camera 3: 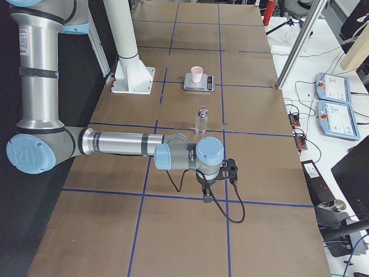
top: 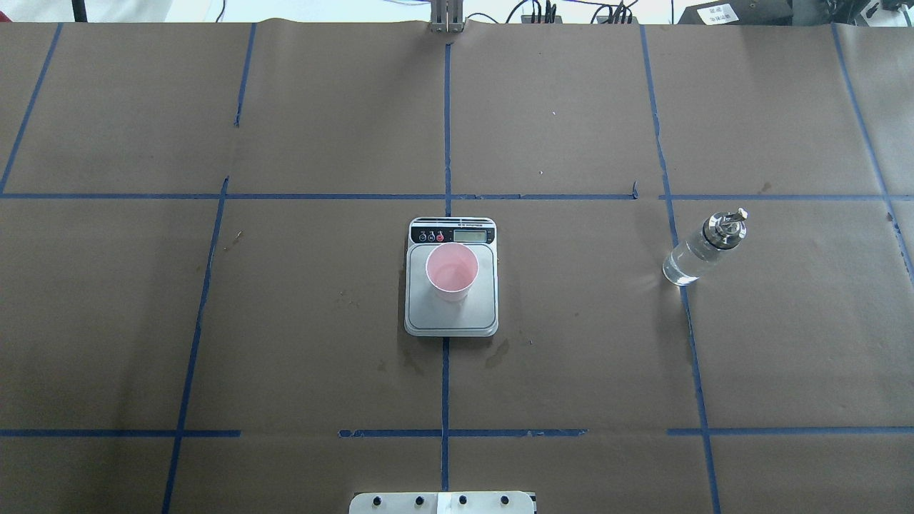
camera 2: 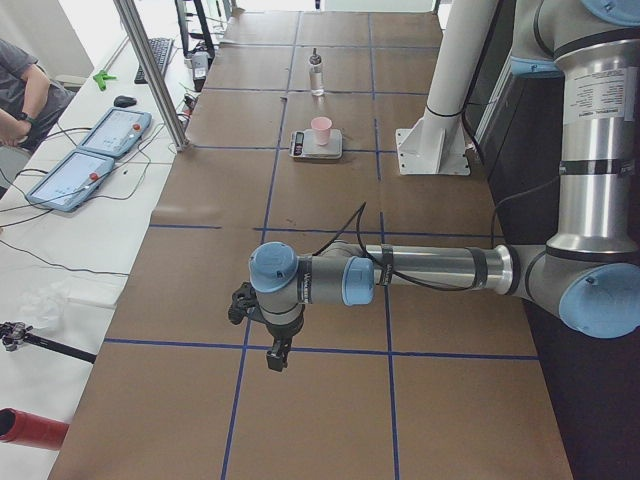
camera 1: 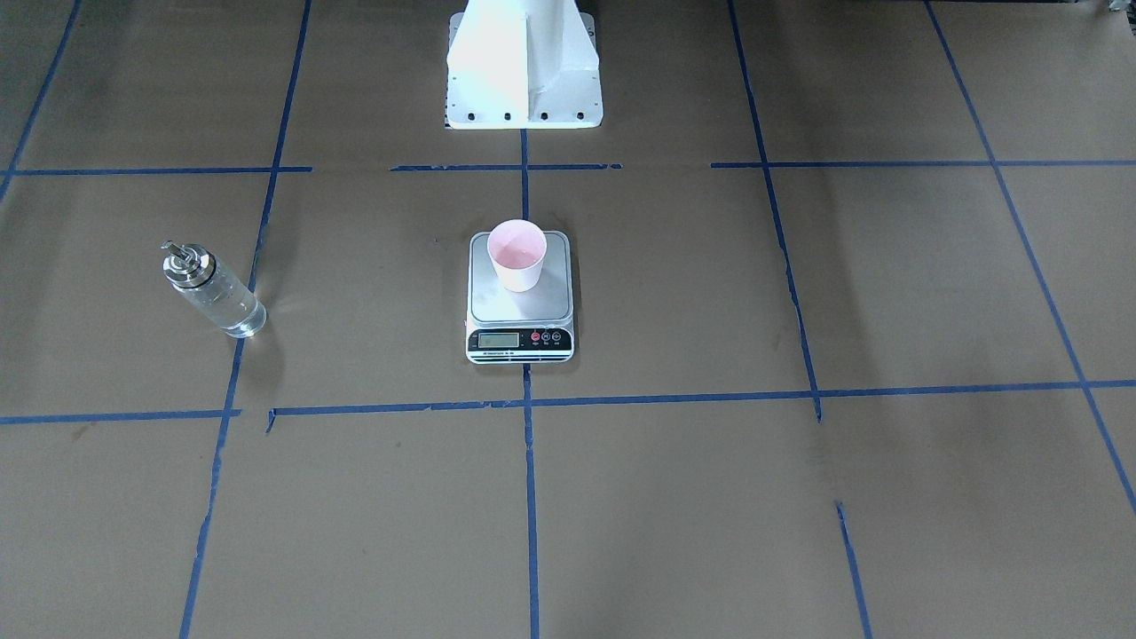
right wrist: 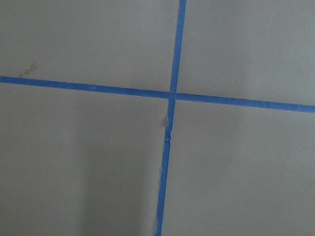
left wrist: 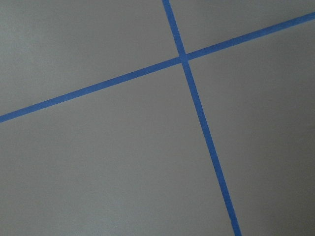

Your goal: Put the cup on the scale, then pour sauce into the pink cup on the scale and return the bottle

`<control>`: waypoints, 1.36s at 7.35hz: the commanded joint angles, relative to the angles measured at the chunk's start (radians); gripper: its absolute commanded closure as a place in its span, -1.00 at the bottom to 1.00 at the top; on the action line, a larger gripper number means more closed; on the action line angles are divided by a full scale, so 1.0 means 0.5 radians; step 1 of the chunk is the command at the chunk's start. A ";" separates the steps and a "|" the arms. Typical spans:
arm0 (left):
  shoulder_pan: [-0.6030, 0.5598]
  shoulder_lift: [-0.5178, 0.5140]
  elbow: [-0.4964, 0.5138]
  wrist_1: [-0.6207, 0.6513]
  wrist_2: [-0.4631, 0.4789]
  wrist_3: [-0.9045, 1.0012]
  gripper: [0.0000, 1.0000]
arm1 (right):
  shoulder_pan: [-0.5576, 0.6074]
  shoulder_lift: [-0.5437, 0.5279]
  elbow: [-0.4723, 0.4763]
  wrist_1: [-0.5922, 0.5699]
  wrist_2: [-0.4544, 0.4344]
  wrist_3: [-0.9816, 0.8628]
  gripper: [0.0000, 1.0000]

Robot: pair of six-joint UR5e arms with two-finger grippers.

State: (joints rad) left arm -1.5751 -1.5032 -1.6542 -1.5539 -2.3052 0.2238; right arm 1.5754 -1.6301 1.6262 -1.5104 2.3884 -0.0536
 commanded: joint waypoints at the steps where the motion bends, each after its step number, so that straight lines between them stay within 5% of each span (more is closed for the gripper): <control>1: -0.001 -0.012 -0.005 0.000 -0.053 -0.235 -1.00 | 0.000 -0.004 0.000 0.002 -0.003 0.000 -1.00; 10: -0.001 -0.025 0.001 -0.199 -0.053 -0.239 -1.00 | 0.000 0.002 -0.003 0.002 -0.006 0.000 -1.00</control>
State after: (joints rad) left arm -1.5754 -1.5165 -1.6539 -1.6506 -2.3317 0.1037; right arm 1.5754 -1.6292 1.6258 -1.5094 2.3865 -0.0531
